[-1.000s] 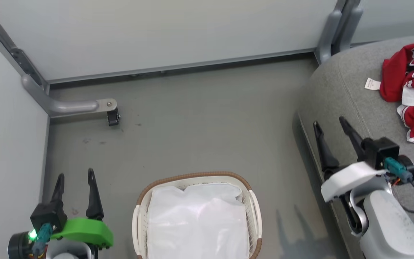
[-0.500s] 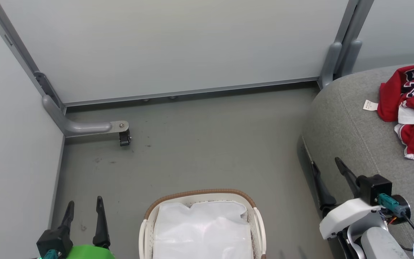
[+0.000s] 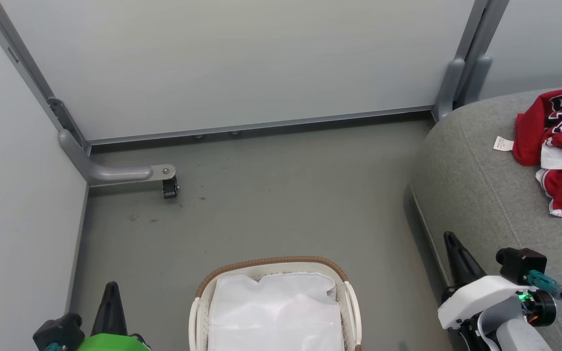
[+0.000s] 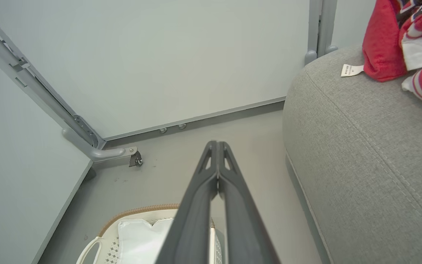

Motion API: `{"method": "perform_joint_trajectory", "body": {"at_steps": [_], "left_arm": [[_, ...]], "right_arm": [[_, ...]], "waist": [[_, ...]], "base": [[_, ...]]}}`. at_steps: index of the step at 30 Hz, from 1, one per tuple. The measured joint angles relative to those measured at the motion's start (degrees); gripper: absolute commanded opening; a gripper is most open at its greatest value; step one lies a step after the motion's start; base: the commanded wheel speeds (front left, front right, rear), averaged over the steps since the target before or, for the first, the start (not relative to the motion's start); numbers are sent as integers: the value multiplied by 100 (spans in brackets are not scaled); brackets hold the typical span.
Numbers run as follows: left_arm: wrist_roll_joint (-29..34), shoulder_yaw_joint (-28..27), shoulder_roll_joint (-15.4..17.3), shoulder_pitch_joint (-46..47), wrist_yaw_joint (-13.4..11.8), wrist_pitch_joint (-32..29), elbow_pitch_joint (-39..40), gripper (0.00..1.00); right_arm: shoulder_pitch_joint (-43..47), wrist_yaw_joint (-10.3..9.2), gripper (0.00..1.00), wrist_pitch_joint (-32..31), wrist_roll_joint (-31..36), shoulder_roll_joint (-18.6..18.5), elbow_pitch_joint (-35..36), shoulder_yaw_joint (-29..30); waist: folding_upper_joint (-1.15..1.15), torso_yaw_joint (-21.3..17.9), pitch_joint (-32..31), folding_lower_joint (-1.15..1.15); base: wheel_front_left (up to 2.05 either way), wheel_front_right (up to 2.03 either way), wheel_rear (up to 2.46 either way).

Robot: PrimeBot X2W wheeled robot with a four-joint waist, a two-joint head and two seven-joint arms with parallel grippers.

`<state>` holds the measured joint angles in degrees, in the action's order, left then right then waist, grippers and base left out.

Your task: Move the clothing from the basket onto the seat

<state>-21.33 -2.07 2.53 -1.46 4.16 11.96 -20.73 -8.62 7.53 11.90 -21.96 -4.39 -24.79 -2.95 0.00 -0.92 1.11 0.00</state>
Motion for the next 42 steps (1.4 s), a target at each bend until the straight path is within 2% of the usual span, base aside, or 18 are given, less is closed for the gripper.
{"method": "perform_joint_trajectory", "body": {"at_steps": [19, 42], "left_arm": [[-1802, -100, 0, 125, 87, -446, 185, 0], [-3489, -199, 1, 330, 147, -895, 345, 0]], "right_arm": [[74, 0, 0, -459, -1784, 34, 281, 226], [98, -1, 0, -896, -3464, 79, 536, 455]], "waist": [[0, 15, -15, 0], [0, 34, -34, 0]], "base": [[0, 0, 0], [0, 0, 0]]}}
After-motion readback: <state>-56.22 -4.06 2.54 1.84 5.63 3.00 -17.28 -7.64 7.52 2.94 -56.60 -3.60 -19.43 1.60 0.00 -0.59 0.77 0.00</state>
